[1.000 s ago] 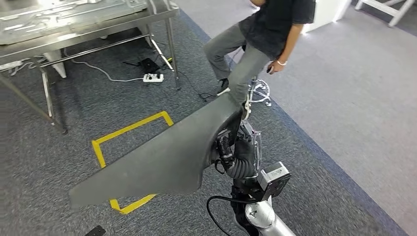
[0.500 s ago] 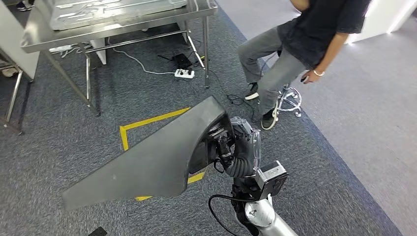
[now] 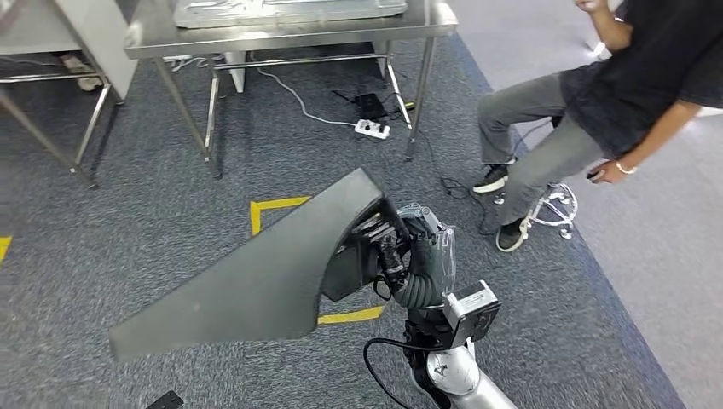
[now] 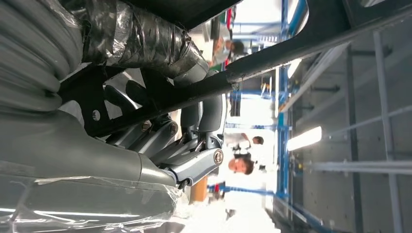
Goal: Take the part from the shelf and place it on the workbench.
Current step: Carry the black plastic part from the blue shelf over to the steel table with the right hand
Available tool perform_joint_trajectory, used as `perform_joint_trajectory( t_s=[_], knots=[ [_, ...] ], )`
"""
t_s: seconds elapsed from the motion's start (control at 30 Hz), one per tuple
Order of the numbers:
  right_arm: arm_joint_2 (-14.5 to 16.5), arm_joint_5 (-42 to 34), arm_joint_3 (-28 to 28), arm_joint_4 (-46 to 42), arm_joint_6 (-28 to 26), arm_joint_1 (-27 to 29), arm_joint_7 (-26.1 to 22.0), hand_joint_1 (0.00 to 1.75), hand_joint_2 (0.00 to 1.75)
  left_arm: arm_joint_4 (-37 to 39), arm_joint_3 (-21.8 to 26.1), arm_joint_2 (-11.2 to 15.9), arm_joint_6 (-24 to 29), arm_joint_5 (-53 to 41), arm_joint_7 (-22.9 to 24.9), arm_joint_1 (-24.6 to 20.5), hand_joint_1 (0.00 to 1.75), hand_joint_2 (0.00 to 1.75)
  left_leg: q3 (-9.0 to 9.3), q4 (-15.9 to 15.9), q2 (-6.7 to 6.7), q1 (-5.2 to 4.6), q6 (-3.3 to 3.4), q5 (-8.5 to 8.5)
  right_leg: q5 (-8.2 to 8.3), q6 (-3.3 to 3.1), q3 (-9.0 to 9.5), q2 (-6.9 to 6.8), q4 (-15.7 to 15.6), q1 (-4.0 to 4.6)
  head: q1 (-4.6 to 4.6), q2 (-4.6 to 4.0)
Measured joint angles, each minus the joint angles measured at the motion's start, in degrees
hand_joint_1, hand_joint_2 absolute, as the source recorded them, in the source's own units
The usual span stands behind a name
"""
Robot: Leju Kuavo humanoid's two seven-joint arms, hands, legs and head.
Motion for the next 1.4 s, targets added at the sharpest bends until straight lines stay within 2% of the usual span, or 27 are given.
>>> perform_joint_trajectory(
  t_s=[0.07,0.1,0.13,0.2,0.27,0.33,0.4,0.43,0.47,0.53,0.57,0.63,0.7,0.73,0.8,0.87,0.93,0.97,1.0,1.03,1.1,1.13,1.2,1.23,1.3,1.37,1.4],
  knots=[
    [-0.1,0.0,0.0,0.0,0.0,-0.1,0.0,1.71,1.75,0.0,-0.1,-0.1,0.0,0.0,0.0,-0.1,0.00,1.75,-0.06,0.2,-1.46,-0.04,-0.32,-0.09,3.02,-0.54,2.85,2.50,-7.0,-0.14,-0.07,0.00],
    [-0.1,0.0,0.0,0.0,0.0,-0.1,0.0,1.71,1.75,0.0,-0.1,-0.1,0.0,0.0,0.0,-0.1,0.00,1.75,-0.21,0.2,-2.06,0.06,-0.60,-0.05,3.46,-0.71,3.62,3.33,-8.8,-0.13,-0.06,0.00],
    [-0.1,0.0,0.0,0.0,0.0,-0.1,0.1,1.71,1.75,0.0,-0.2,-0.1,0.0,0.0,0.0,0.0,0.00,1.75,-0.37,0.1,-2.63,0.19,-0.96,0.05,3.29,-0.83,3.86,3.51,-9.3,-0.06,-0.06,0.00],
    [-0.1,0.0,0.0,0.0,0.0,-0.1,0.1,1.71,1.75,0.0,-0.3,0.0,0.0,0.0,0.0,0.3,0.00,1.75,-0.51,-0.3,-3.48,0.43,-1.71,0.25,3.60,-1.28,4.37,2.21,-10.0,-0.08,0.04,0.00],
    [-0.1,0.1,0.0,0.0,0.0,-0.2,0.1,1.71,1.75,-0.1,-0.4,0.1,0.0,0.0,0.0,0.5,0.00,1.75,-1.17,1.1,-1.05,0.25,-2.35,-0.72,3.98,-1.89,5.19,0.80,-11.0,-0.38,-0.14,0.00],
    [-0.1,0.1,0.0,0.0,0.0,-0.3,0.1,1.71,1.75,-0.1,-0.4,0.2,0.0,0.0,0.0,0.1,0.00,1.75,-3.98,6.9,2.81,0.23,-2.90,-3.69,4.00,-2.29,5.68,-0.75,-11.5,-0.37,-0.38,0.00],
    [-0.1,0.1,0.0,0.0,0.0,-0.2,0.1,1.71,1.75,-0.1,-0.4,0.2,0.0,0.0,0.0,0.0,0.00,1.75,-7.59,13.7,4.13,0.54,-3.43,-6.30,3.78,-2.42,5.76,-2.36,-11.5,-0.31,-0.42,0.00],
    [-0.1,0.1,0.0,0.0,0.0,-0.2,0.1,1.71,1.75,-0.1,-0.4,0.2,0.0,0.0,0.0,0.1,0.00,1.75,-8.35,15.0,4.33,0.72,-3.66,-6.30,3.63,-2.35,5.79,-3.12,-11.4,-0.32,-0.42,0.00],
    [-0.1,0.1,0.0,0.0,0.0,-0.1,0.2,1.71,1.75,-0.1,-0.5,0.2,0.0,0.0,0.0,0.1,0.00,1.75,-7.86,13.9,4.59,0.89,-3.87,-5.20,3.45,-2.21,5.87,-3.87,-11.3,-0.36,-0.42,0.00],
    [-0.1,0.1,0.0,0.0,0.0,-0.1,0.2,1.71,1.75,-0.1,-0.5,0.3,0.0,0.0,0.0,0.2,0.00,1.75,-4.07,6.7,6.26,1.07,-4.17,-1.56,2.86,-1.68,6.14,-5.29,-10.9,-0.43,-0.43,0.00],
    [-0.1,0.1,0.0,0.0,0.0,-0.2,0.2,1.71,1.75,-0.1,-0.5,0.3,0.0,0.0,0.0,0.1,0.00,1.75,-2.15,3.1,7.28,0.93,-4.00,-0.31,2.49,-1.30,6.24,-5.86,-10.6,-0.33,-0.44,0.00],
    [-0.1,0.1,0.0,0.0,0.0,-0.3,0.2,1.71,1.75,-0.1,-0.5,0.4,0.0,0.0,0.0,0.0,0.00,1.75,-0.56,0.0,8.17,0.56,-3.15,0.19,1.93,-0.56,6.43,-6.79,-10.3,0.01,-0.32,0.00],
    [-0.1,0.1,0.1,0.0,0.0,-0.3,0.2,1.71,1.75,-0.1,-0.5,0.4,0.0,0.0,0.0,0.2,0.00,1.75,-0.62,0.2,6.86,0.42,-2.13,0.07,1.60,0.08,6.78,-7.73,-10.4,0.16,-0.22,0.00],
    [-0.1,0.1,0.1,0.0,0.0,-0.4,0.2,1.71,1.75,-0.1,-0.5,0.4,0.0,0.0,0.0,0.3,0.00,1.75,-0.52,0.1,6.22,0.49,-1.79,0.06,1.23,0.42,6.93,-7.45,-10.1,0.05,-0.19,0.00],
    [-0.1,0.1,0.1,0.0,0.0,-0.4,0.2,1.71,1.75,-0.1,-0.5,0.4,0.0,0.0,0.0,0.3,0.00,1.75,-0.20,-0.2,5.08,0.73,-1.08,0.10,-0.92,0.90,5.75,-4.89,-6.9,-0.27,-0.04,0.00],
    [-0.1,0.1,0.1,0.0,0.0,-0.3,0.2,1.71,1.75,-0.1,-0.5,0.4,0.0,0.0,0.0,0.0,0.00,1.75,-0.16,-0.2,3.87,0.64,-0.60,0.08,-4.33,0.98,2.10,-1.99,0.4,-0.38,0.12,0.00],
    [-0.2,0.1,0.1,0.0,0.0,-0.2,0.2,1.71,1.75,-0.1,-0.6,0.3,0.0,0.0,0.0,0.0,0.00,1.75,-0.17,-0.2,2.39,0.39,-0.41,0.03,-5.59,0.81,-1.32,-1.17,6.1,-0.32,0.18,0.00],
    [-0.2,0.1,0.1,0.1,0.0,-0.1,0.2,1.71,1.75,-0.1,-0.6,0.3,0.0,0.0,0.0,0.0,0.00,1.75,-0.13,-0.1,1.56,0.27,-0.38,0.01,-4.55,0.59,-1.73,-1.00,6.0,-0.29,0.20,0.00],
    [-0.2,0.1,0.1,0.1,0.0,-0.1,0.2,1.71,1.75,-0.1,-0.6,0.3,0.0,0.0,0.0,0.0,0.00,1.75,-0.05,-0.1,0.74,0.17,-0.37,0.00,-2.54,0.26,-1.02,-0.72,3.7,-0.22,0.20,0.00],
    [-0.2,0.1,0.1,0.1,0.0,-0.1,0.2,1.71,1.75,-0.1,-0.6,0.3,0.0,0.0,0.0,0.0,0.00,1.75,0.03,-0.1,-0.04,0.11,-0.37,0.00,-0.08,-0.18,0.48,0.03,-0.2,-0.14,0.20,0.00],
    [-0.2,0.1,0.1,0.1,0.0,-0.2,0.2,1.71,1.75,-0.1,-0.6,0.2,0.0,0.0,0.0,0.0,0.00,1.75,-0.04,0.0,-1.42,0.02,-0.61,0.02,2.81,-1.01,3.35,2.20,-7.1,-0.10,0.15,0.00],
    [-0.2,0.1,0.1,0.1,0.0,-0.2,0.2,1.71,1.75,-0.1,-0.6,0.2,0.0,0.0,0.0,0.0,0.00,1.75,-0.18,-0.1,-2.01,0.14,-0.86,0.09,3.19,-1.25,4.06,2.89,-8.9,-0.02,0.14,0.00],
    [-0.1,0.1,0.1,0.0,0.0,-0.3,0.2,1.71,1.75,-0.1,-0.6,0.3,0.0,0.0,0.0,0.2,0.00,1.75,-0.39,-0.4,-3.14,0.38,-1.64,0.36,3.15,-1.51,4.51,2.35,-9.9,0.07,0.19,0.00],
    [-0.1,0.1,0.1,0.0,0.0,-0.3,0.2,1.71,1.75,-0.1,-0.6,0.3,0.0,0.0,0.0,0.4,0.00,1.75,-0.48,-0.5,-2.79,0.43,-1.97,0.38,3.36,-1.74,4.88,1.71,-10.3,-0.01,0.18,0.00],
    [-0.1,0.1,0.1,0.0,0.0,-0.4,0.2,1.71,1.75,-0.1,-0.6,0.4,0.0,0.0,0.0,0.4,0.00,1.75,-1.47,1.5,0.19,0.27,-2.63,-0.93,3.86,-2.28,5.76,0.35,-11.5,-0.30,-0.01,0.00],
    [-0.1,0.1,0.1,0.0,0.0,-0.3,0.2,1.71,1.75,-0.1,-0.6,0.4,0.0,0.0,0.0,0.0,0.00,1.75,-4.56,7.8,3.39,0.35,-3.33,-4.20,3.95,-2.58,6.11,-1.08,-11.8,-0.24,-0.19,0.00],
    [-0.1,0.1,0.1,0.0,0.0,-0.3,0.2,1.71,1.75,-0.1,-0.6,0.4,0.0,0.0,0.0,-0.1,0.00,1.75,-6.37,11.3,3.90,0.51,-3.68,-5.64,3.86,-2.62,6.11,-1.78,-11.8,-0.22,-0.21,0.00]
  ],
)
